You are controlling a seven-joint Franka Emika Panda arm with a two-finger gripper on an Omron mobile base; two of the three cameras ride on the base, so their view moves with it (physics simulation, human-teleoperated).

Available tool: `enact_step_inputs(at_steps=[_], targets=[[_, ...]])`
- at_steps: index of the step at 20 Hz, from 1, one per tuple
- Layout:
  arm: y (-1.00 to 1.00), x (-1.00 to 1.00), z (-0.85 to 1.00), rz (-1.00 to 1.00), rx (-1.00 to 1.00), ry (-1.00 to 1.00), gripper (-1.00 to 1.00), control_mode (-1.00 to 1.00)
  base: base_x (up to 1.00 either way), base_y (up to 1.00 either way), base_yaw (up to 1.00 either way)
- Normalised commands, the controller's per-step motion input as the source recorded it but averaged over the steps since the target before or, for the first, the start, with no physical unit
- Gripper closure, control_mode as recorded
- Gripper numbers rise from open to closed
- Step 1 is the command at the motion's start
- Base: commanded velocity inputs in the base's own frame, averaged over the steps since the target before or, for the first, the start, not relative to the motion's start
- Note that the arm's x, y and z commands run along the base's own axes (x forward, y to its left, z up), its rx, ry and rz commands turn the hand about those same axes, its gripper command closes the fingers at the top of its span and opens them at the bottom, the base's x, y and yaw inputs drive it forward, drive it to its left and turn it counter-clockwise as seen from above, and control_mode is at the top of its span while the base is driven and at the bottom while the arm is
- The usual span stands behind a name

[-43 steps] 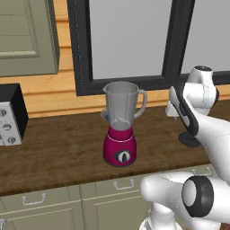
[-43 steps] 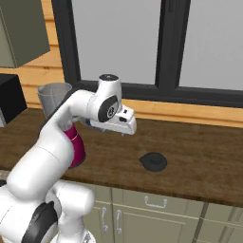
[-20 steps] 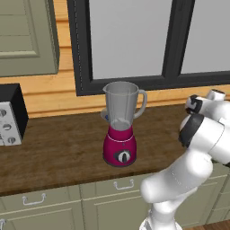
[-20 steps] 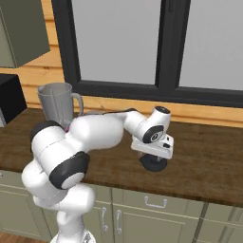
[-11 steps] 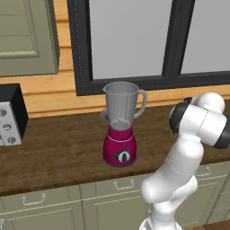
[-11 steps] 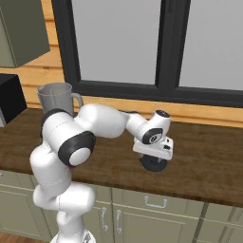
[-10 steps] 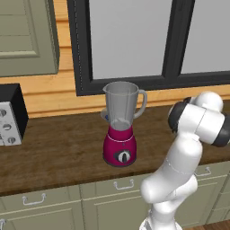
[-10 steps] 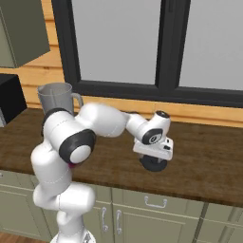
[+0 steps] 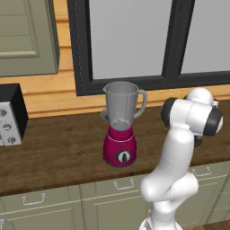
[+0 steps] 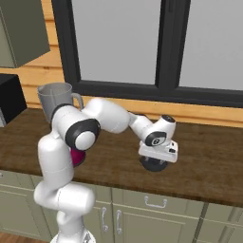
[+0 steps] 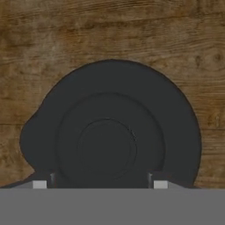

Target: Close the lid blender by securely placing the lid on top.

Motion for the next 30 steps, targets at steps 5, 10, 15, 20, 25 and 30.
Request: enact_step_inputs(at_steps=[5, 10, 15, 20, 25, 30], targets=[[-0.03, 0.29, -0.18, 0.0, 0.0, 0.0, -1.0, -1.0, 0.0, 0.0, 0.0], [0.0, 0.27, -0.21, 0.0, -0.04, -0.01, -1.0, -1.0, 0.0, 0.0, 0.0], [0.1, 0.26, -0.28, 0.01, -0.08, -0.02, -1.0, -1.0, 0.0, 0.0, 0.0], [0.31, 0.2, -0.4, 0.04, -0.06, -0.02, -1.0, -1.0, 0.0, 0.0, 0.0], [0.27, 0.13, -0.27, 0.06, -0.01, 0.0, -1.0, -1.0, 0.0, 0.0, 0.0], [0.15, 0.01, -0.04, 0.06, 0.0, -0.03, -1.0, -1.0, 0.0, 0.0, 0.0]])
